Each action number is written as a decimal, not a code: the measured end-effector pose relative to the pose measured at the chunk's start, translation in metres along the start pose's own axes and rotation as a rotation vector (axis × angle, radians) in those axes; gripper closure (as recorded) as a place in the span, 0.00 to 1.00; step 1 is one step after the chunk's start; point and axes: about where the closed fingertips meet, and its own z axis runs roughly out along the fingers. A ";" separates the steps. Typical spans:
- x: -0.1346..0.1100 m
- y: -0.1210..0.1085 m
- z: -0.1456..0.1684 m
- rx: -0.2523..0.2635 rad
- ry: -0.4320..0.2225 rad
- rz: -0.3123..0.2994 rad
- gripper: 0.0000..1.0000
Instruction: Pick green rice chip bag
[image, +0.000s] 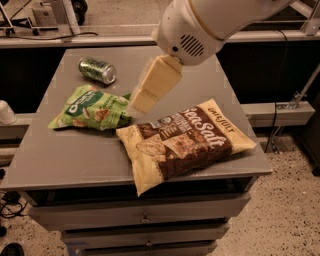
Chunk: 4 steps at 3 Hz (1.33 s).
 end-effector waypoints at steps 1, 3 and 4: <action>0.000 0.000 0.015 0.012 -0.020 0.004 0.00; -0.005 -0.014 0.082 0.041 -0.109 0.011 0.00; -0.011 -0.020 0.109 0.039 -0.141 0.020 0.00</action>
Offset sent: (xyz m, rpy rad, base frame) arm 0.0507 0.0561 -0.0710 0.1312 -0.0628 -0.0196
